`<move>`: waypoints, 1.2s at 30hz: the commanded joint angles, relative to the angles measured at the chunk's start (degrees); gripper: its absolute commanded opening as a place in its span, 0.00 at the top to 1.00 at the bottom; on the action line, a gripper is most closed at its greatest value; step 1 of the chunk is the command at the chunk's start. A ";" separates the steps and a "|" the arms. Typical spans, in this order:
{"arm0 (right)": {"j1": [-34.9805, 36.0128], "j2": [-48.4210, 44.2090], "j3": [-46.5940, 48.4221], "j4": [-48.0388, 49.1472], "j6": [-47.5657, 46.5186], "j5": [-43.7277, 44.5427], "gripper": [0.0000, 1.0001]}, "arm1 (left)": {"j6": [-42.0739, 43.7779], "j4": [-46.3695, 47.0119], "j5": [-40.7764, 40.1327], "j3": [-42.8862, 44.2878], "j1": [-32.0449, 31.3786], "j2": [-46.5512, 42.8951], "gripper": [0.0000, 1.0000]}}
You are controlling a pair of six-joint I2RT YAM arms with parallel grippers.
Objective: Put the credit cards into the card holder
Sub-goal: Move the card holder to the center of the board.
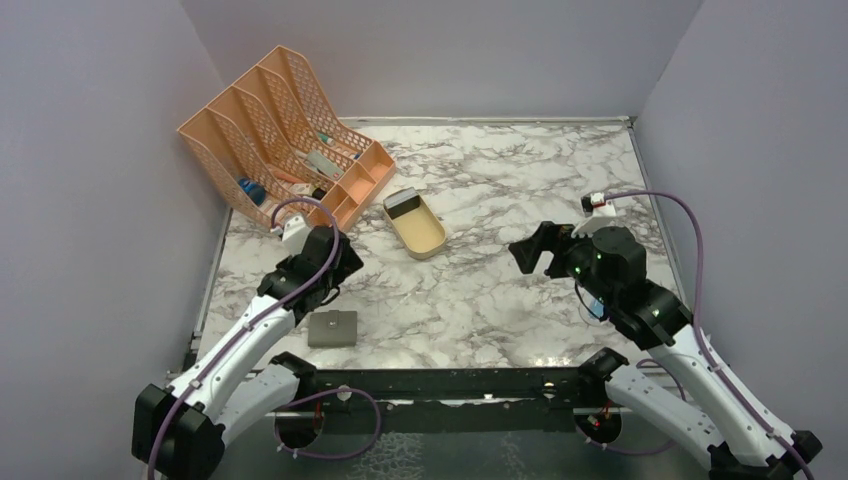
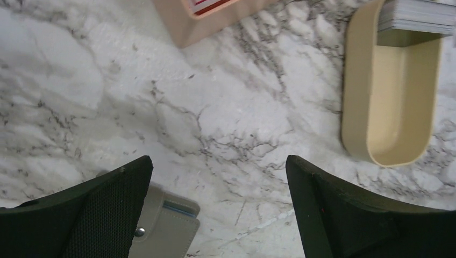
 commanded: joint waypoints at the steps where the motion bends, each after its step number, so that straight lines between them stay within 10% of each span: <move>1: -0.21 -0.13 0.18 0.71 -1.01 -1.00 0.00 | -14.18 -5.19 -4.71 -4.92 -0.11 -0.34 0.01; 14: -0.21 0.89 2.00 -1.99 -1.02 -0.05 0.00 | -24.53 -14.08 -9.22 -9.36 -0.06 -1.35 0.03; 36: -0.21 3.89 3.25 -1.34 0.36 -10.91 0.07 | -24.28 2.83 6.21 -9.86 -7.66 6.48 0.09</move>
